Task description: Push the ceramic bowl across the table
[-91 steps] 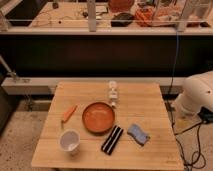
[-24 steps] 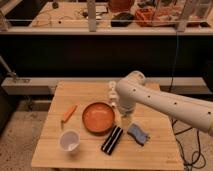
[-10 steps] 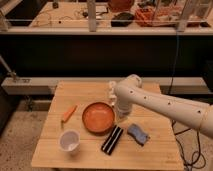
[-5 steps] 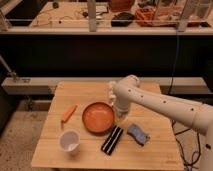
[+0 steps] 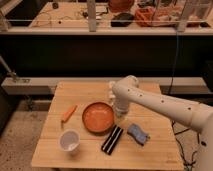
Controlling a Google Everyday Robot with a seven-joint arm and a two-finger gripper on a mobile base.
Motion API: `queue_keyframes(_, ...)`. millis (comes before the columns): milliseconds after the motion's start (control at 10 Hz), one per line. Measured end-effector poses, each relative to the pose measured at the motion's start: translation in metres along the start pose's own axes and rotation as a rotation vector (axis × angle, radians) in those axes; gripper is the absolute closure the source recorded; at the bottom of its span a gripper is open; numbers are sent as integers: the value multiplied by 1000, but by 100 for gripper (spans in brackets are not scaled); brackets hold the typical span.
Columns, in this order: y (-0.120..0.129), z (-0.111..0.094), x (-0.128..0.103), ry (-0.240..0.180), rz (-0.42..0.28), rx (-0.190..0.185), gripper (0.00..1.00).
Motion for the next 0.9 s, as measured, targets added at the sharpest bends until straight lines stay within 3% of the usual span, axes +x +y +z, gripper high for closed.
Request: queue_keyframes(900,-6,14,0,-15,-10,-34,98)
